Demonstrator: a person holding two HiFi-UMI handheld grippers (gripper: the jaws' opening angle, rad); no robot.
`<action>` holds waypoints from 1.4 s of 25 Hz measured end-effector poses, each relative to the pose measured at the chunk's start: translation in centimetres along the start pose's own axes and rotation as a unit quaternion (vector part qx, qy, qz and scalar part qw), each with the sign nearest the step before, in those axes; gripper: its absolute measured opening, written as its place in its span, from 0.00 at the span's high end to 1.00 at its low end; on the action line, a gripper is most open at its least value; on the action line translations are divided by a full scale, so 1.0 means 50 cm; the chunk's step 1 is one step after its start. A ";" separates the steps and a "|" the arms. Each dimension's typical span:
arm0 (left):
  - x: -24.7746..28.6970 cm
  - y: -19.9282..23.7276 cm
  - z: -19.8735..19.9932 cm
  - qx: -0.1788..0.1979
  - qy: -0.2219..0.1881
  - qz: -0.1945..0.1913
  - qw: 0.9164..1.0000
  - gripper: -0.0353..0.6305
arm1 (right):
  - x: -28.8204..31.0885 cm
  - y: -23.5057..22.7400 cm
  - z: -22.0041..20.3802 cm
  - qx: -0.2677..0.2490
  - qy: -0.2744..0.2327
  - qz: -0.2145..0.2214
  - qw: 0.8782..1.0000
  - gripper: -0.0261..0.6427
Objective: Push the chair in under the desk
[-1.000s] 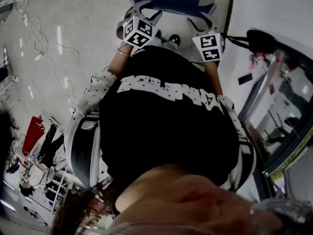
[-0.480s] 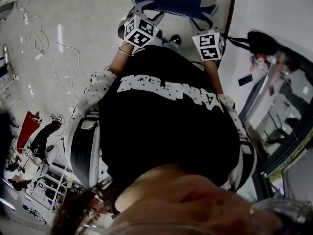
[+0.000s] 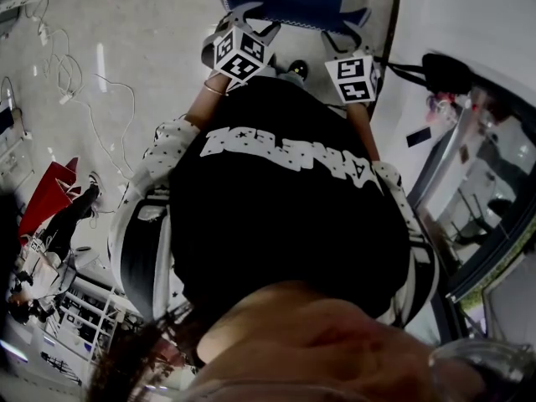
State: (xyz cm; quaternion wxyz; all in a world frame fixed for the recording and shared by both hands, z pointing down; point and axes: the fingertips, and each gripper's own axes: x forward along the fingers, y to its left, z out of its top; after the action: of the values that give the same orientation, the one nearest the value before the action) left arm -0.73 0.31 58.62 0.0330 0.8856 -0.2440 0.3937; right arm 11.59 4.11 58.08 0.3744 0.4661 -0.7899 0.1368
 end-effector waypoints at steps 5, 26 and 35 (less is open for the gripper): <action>0.019 0.033 -0.008 -0.005 0.005 -0.004 1.000 0.57 | 0.033 -0.008 0.013 -0.001 0.000 0.002 1.000 0.65; 0.052 0.061 0.043 -0.002 -0.013 -0.010 1.000 0.58 | 0.050 -0.073 0.032 0.005 -0.002 -0.017 1.000 0.65; 0.059 0.050 0.056 0.007 -0.019 -0.019 1.000 0.59 | 0.044 -0.087 0.023 0.004 0.001 -0.029 1.000 0.65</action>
State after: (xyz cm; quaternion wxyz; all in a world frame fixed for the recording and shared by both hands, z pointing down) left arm 1.70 -3.79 58.47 0.0299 0.8979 -0.2249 0.3773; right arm 14.06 -0.24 58.32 0.3768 0.4899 -0.7754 0.1296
